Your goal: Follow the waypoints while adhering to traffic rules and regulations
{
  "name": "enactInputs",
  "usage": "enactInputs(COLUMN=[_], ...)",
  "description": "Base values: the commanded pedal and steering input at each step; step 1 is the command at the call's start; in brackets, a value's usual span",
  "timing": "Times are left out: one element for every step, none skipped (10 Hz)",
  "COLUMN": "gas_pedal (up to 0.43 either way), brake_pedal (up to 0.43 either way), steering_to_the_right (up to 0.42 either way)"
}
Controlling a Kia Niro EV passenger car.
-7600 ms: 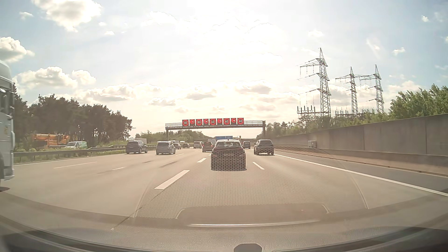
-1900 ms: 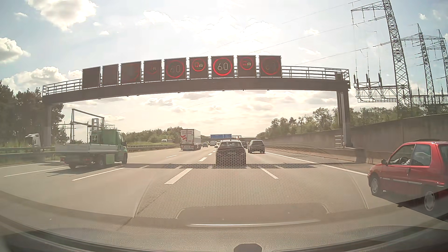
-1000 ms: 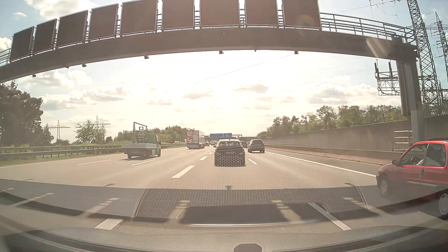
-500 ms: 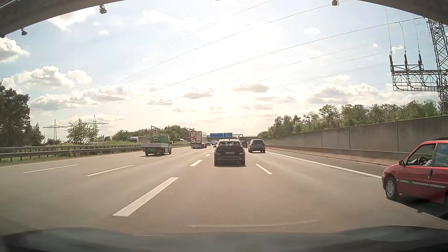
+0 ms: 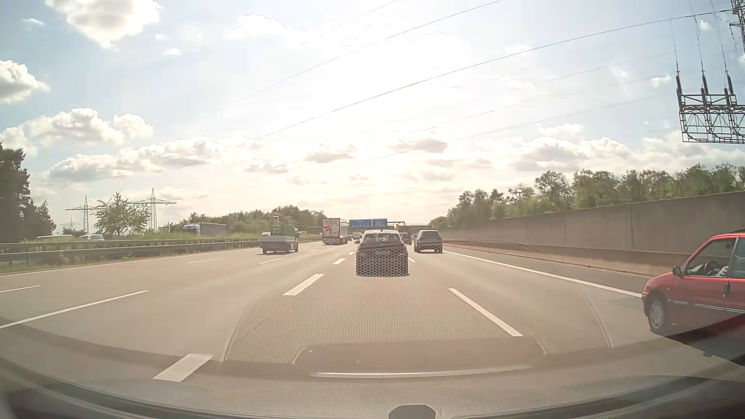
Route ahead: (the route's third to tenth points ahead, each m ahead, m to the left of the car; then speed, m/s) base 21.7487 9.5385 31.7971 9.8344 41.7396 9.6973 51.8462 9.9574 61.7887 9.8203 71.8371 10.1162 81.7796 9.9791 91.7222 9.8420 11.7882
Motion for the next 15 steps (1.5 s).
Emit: enactInputs(gas_pedal=[0.000, 0.020, 0.028, 0.059, 0.067, 0.079, 0.087, 0.087, 0.087, 0.098, 0.098, 0.098, 0.098, 0.098, 0.098], brake_pedal=[0.000, 0.000, 0.000, 0.000, 0.000, 0.000, 0.000, 0.000, 0.000, 0.000, 0.000, 0.000, 0.000, 0.000, 0.000], steering_to_the_right=[-0.003, -0.003, -0.003, -0.003, -0.003, -0.003, -0.003, -0.003, -0.003, -0.003, -0.003, -0.003, -0.003, 0.000, 0.000])
